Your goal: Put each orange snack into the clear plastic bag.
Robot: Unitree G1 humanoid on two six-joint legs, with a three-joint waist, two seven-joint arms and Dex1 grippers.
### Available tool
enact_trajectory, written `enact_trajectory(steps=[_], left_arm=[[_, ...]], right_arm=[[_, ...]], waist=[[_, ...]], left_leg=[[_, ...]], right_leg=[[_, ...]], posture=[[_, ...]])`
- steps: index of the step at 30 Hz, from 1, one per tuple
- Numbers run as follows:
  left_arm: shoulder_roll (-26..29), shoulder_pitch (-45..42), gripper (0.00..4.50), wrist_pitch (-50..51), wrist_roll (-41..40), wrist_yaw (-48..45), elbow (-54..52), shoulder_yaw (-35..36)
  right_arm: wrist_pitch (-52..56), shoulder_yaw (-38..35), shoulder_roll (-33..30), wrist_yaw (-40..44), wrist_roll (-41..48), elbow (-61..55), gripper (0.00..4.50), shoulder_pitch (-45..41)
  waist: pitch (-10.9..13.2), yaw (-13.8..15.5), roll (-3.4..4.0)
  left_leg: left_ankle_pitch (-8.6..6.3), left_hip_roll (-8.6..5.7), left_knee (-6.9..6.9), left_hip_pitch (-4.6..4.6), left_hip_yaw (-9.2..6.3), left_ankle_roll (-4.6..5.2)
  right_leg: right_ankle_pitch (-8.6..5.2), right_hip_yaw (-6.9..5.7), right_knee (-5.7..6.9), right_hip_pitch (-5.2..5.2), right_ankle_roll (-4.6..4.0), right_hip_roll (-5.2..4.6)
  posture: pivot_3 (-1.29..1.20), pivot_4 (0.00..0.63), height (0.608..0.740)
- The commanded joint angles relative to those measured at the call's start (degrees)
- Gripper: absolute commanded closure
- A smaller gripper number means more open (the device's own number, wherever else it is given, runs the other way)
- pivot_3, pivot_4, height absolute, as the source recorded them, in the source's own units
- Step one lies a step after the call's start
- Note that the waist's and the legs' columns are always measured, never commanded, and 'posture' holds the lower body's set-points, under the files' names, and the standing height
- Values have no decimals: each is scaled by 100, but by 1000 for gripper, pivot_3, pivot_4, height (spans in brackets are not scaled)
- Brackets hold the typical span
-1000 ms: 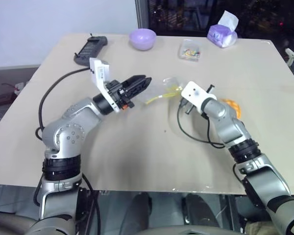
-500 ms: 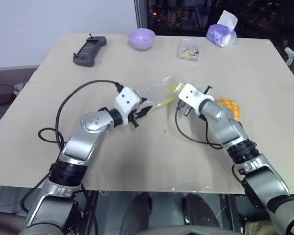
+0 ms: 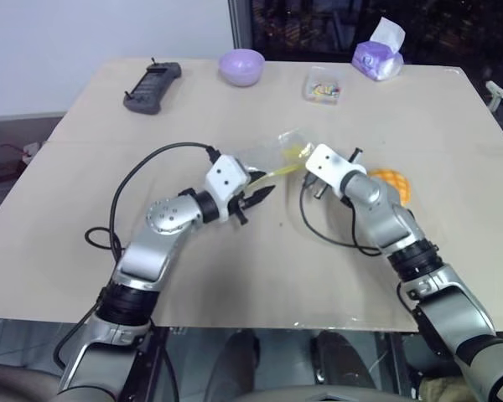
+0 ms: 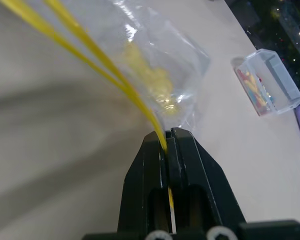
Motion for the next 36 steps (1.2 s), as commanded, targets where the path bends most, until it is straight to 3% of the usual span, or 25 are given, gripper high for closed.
enact_trajectory(steps=[1, 14, 29, 34, 36], left_arm=[[44, 41, 2820, -66, 201, 141, -25, 146], [-111, -77, 2820, -350, 562, 219, 308, 143], [-223, -79, 2820, -430, 450, 125, 292, 278], [-240, -54, 4346, -529, 463, 110, 309, 285], [-246, -58, 4346, -576, 472, 103, 326, 288]], right_arm=[[-28, -21, 35, -42, 11, -179, 4500, 2], [-26, -43, 21, -40, 1, -169, 4500, -10], [-66, -9, 12, -46, -18, -128, 4500, 21], [-77, 8, 0, -36, -31, -126, 4500, 36], [-88, 13, -5, -34, -35, -113, 4500, 33]], waist=[[0, 3, 0], [0, 3, 0], [0, 3, 0], [0, 3, 0], [0, 3, 0]], left_leg=[[0, 0, 1, 0, 0, 0], [1, 0, 1, 0, 0, -2], [1, 0, 1, 0, 0, -2], [1, 0, 1, 0, 0, -2], [1, 0, 1, 0, -1, -2]], right_leg=[[0, 0, 0, 0, 0, 0], [0, -1, 0, 0, 0, 0], [0, -1, 0, 0, 0, 0], [0, -1, 0, 0, 0, 0], [0, -1, 0, 0, 0, 0]], posture=[[0, 150, 740], [0, 150, 740], [0, 150, 740], [0, 150, 740], [0, 150, 740]])
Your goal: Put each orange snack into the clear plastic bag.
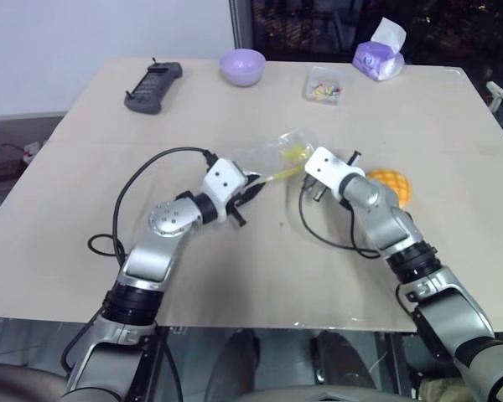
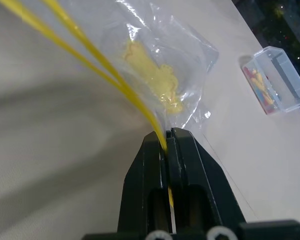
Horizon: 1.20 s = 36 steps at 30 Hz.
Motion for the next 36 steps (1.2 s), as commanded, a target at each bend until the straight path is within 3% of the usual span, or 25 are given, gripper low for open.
enact_trajectory(steps=[1, 7, 12, 16, 21, 25, 29, 36], left_arm=[[1, -42, 4346, -195, -30, -28, -85, 146], [57, 18, 4346, -291, 102, -45, 62, 101], [40, 32, 4500, -705, 27, -168, 257, 165], [7, 82, 4500, -814, -35, -233, 309, 174], [-28, 146, 4500, -974, -58, -305, 385, 197], [-95, 121, 4500, -1036, -42, -258, 518, 238], [-138, 117, 4500, -1083, -20, -256, 604, 243], [-232, 122, 4500, -1058, -54, -279, 592, 245]], right_arm=[[-100, 8, -37, -35, -28, -111, 4500, 5], [-247, 70, -133, 105, -28, -278, 4500, 52], [-317, 33, -308, 347, 79, -595, 2815, 188], [209, -203, -429, 882, 456, -1232, 2815, 450], [1933, -1271, -93, 1287, 1695, -2274, 2815, 476], [2769, -1666, 149, 1383, 2452, -2801, 4451, 487], [3367, -1475, 407, 1513, 3131, -3376, 4451, 541], [3198, -931, 513, 1165, 3193, -2943, 4451, 462]], waist=[[0, 0, 0], [0, 1, 0], [0, 1, 0], [0, 7, 0], [0, 7, 0], [0, 8, 0], [0, -1, 1], [0, 11, 0]], left_leg=[[0, 0, 0, 0, 0, 0], [0, 0, 0, 0, 0, 0], [0, 0, 0, 0, 0, 0], [-1, 0, 0, 0, -1, 1], [-6, 0, 2, -1, -2, 10], [-8, 1, 4, -1, -8, 14], [-8, 1, 3, -1, -8, 15], [-8, -1, 7, -1, -9, 15]], right_leg=[[0, 0, 0, 0, 0, 0], [0, 0, 0, 0, 0, 0], [0, -1, 0, 0, 0, 0], [0, -1, -1, 1, 0, 0], [0, -1, 3, 1, 0, 0], [0, -7, 4, 3, 0, 1], [0, -6, 5, 2, 0, 1], [0, -9, 4, 3, 0, 0]], posture=[[0, 150, 740], [0, 150, 740], [0, 150, 740], [0, 150, 740], [0, 150, 740], [0, 150, 740], [0, 150, 740], [0, 150, 740]])
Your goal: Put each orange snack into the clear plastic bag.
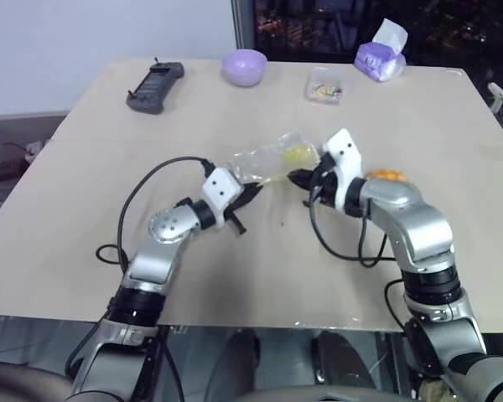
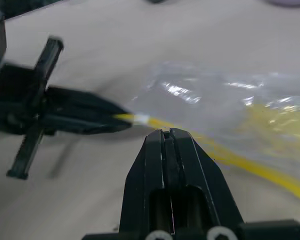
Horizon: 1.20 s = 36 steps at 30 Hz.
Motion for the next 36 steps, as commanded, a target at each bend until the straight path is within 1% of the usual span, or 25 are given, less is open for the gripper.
enact_trajectory(steps=[1, 4, 9, 17, 28, 36], left_arm=[[-50, -14, 4500, -96, -96, -17, -137, 84], [-68, -13, 4500, -90, -90, -23, -139, 96], [-48, 82, 4500, -93, -59, -53, -185, 69], [-48, 92, 4500, -116, -43, -56, -172, 68], [-81, 83, 4500, -81, -88, -58, -187, 76], [-122, 143, 4500, -64, -105, -71, -241, 80]], right_arm=[[-169, 69, 107, -217, 61, 264, 4451, -161], [-271, 74, 148, -323, 74, 530, 4451, -220], [-403, -186, 228, -480, 240, 926, 4451, -369], [-310, -442, 238, -512, 628, 970, 4451, -458], [-405, -140, 171, -581, 595, 989, 4451, -356], [-411, -103, 184, -658, 599, 1062, 4451, -334]], waist=[[0, -5, 0], [0, -6, 0], [0, -16, 0], [0, -8, 0], [0, -13, 0], [0, -11, 0]], left_leg=[[0, 0, 0, 0, 0, 0], [0, 0, 0, 0, 0, -1], [0, 0, 0, 0, 0, -1], [0, 1, -1, 0, 0, 0], [0, 1, -1, 0, 0, 0], [0, 1, -1, 0, 0, 0]], right_leg=[[0, 0, 0, 0, 0, 0], [0, 0, 1, -1, 0, 0], [0, 1, 1, -1, 0, 1], [0, 0, 0, -1, 0, 0], [0, 0, 1, -1, 0, 1], [0, 0, 0, -1, 0, 1]], posture=[[0, 150, 740], [0, 150, 740], [0, 150, 740], [0, 150, 740], [0, 150, 740], [0, 150, 740]])
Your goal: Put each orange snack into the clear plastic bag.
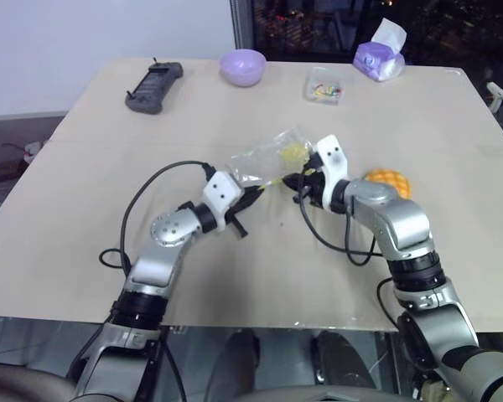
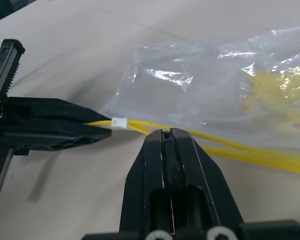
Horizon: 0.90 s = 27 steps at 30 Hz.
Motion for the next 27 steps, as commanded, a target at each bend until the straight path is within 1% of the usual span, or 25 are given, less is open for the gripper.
enact_trajectory(steps=[1, 13, 19, 23, 27], left_arm=[[-20, 40, 4500, -65, -107, -21, -249, 73], [-36, 48, 4500, -158, -210, -257, -277, -5], [-19, 23, 4500, -159, -250, -462, -270, -16], [0, -13, 4500, -187, -284, -631, -235, -46], [-10, -54, 4500, -222, -324, -752, -173, -53]], right_arm=[[-114, -41, 12, -80, 60, -83, 4451, -51], [-34, -47, 135, -312, 61, 157, 4451, -123], [-292, 47, 172, -522, -149, 342, 4451, -160], [-1533, 1128, -442, -496, -1293, 741, 4451, -35], [-2989, 1654, -737, -612, -2015, 1398, 4451, -3]], waist=[[0, -2, 0], [0, -2, 0], [0, 0, 0], [0, -2, 0], [0, -3, 0]], left_leg=[[0, 0, 0, 0, 0, 0], [0, 0, 0, 0, 0, 0], [0, 0, 0, 0, 0, 0], [0, 0, 0, 0, 1, 0], [0, 0, 0, 0, 2, 0]], right_leg=[[0, 0, 0, 0, 0, 0], [0, 0, 0, 0, 0, 0], [0, 0, 0, 0, 0, 0], [0, 0, -2, 0, 0, 0], [0, 0, -2, 0, 0, 0]], posture=[[0, 150, 740], [0, 150, 740], [0, 150, 740], [0, 150, 740], [0, 150, 740]])
